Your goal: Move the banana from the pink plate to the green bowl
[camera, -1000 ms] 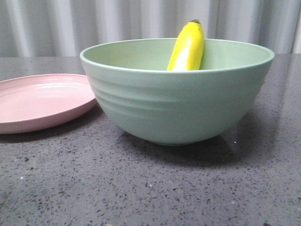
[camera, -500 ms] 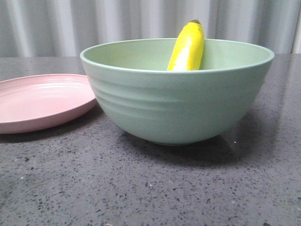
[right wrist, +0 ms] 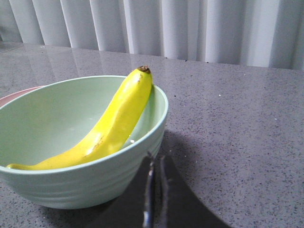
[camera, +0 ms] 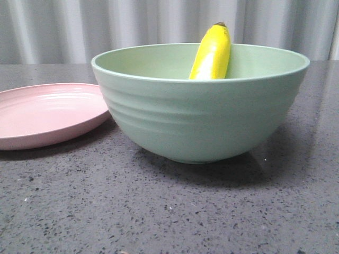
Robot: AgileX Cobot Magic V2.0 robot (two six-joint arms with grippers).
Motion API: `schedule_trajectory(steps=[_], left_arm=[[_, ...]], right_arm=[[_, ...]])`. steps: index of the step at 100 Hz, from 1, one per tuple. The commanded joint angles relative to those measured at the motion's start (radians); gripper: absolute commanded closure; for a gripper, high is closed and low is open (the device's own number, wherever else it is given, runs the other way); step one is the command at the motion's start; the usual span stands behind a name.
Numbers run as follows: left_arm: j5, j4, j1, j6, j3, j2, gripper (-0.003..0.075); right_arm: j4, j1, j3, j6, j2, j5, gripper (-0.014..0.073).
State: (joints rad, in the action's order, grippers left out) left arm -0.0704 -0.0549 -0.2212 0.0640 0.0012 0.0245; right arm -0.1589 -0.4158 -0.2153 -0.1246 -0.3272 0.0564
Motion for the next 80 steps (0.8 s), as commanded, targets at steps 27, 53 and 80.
schedule_trajectory(steps=[27,53,80], left_arm=[[0.328,-0.009,0.114,-0.007,0.009,-0.057,0.0741],[0.326,-0.009,0.114,-0.007,0.009,-0.057,0.0741],[0.326,-0.009,0.114,-0.007,0.009,-0.057,0.0741]], right_arm=[[-0.001,0.001,-0.023,-0.006,-0.004,-0.080,0.0660],[-0.001,0.001,-0.023,-0.006,-0.004,-0.080,0.0660],[-0.001,0.001,-0.023,-0.006,-0.004,-0.080,0.0660]])
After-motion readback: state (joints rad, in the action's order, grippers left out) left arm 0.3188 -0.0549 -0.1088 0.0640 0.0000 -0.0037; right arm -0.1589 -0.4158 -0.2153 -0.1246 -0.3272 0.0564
